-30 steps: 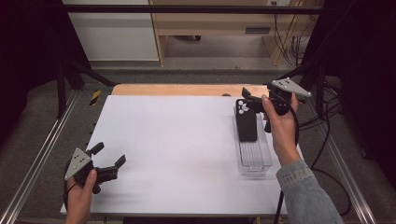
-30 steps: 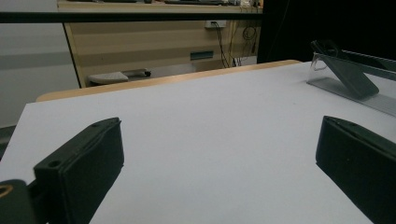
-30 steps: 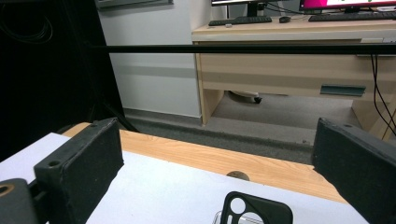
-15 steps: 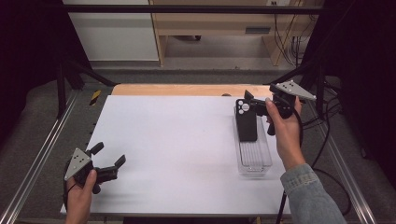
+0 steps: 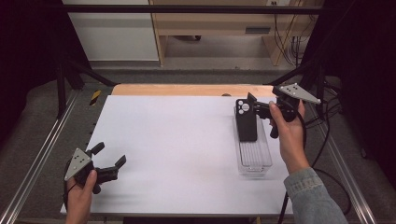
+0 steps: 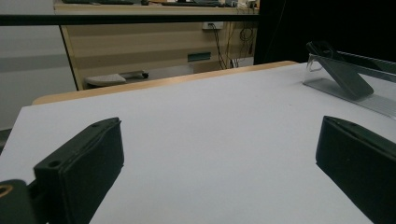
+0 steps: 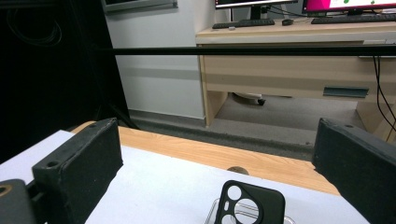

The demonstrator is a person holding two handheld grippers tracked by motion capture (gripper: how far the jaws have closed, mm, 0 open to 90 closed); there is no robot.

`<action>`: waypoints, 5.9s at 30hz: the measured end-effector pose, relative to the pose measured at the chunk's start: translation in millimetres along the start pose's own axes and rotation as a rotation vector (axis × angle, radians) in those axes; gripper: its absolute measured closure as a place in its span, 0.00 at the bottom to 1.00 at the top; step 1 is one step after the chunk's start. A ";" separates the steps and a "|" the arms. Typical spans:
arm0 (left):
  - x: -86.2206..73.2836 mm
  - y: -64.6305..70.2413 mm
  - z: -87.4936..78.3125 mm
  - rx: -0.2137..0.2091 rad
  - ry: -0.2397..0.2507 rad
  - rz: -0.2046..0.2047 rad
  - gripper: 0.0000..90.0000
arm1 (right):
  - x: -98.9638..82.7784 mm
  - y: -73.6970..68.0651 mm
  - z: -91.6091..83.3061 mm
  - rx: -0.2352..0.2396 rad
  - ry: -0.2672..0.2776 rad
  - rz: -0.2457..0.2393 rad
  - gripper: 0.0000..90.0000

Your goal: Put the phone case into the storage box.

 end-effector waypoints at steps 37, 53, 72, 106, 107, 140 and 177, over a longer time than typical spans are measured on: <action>-0.3 5.4 -0.5 -0.018 0.001 0.003 0.01 | -2.2 20.2 -38.8 -0.032 0.025 -0.003 0.02; -0.5 9.5 -6.2 -0.035 0.001 0.004 0.01 | 0.7 37.5 -58.1 -0.067 0.055 0.018 0.02; 0.0 10.6 -8.5 -0.046 0.008 0.007 0.01 | -6.9 48.7 -79.0 -0.082 0.048 -0.017 0.02; 2.1 9.3 -15.2 -0.052 0.031 0.009 0.01 | -17.8 41.6 -127.2 -0.062 0.097 -0.076 0.02; 2.0 9.3 -15.1 -0.053 0.031 0.010 0.01 | -18.9 41.5 -128.3 -0.064 0.098 -0.082 0.02; 3.5 12.7 -16.2 -0.060 0.033 0.044 0.01 | -63.0 27.5 -149.8 -0.049 0.073 -0.122 0.02; 5.2 13.8 -16.7 -0.076 0.042 0.033 0.01 | -105.0 6.0 -153.1 0.011 0.053 -0.072 0.03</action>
Point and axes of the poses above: each handheld gripper's, and its own axes: z roughly forward along the jaws, x roughly out of its top, y roughly to its right, the point moved 4 cm from there along z, roughly forward along the jaws, and after that the axes turned 2 degrees about y, right-handed, at the moved point
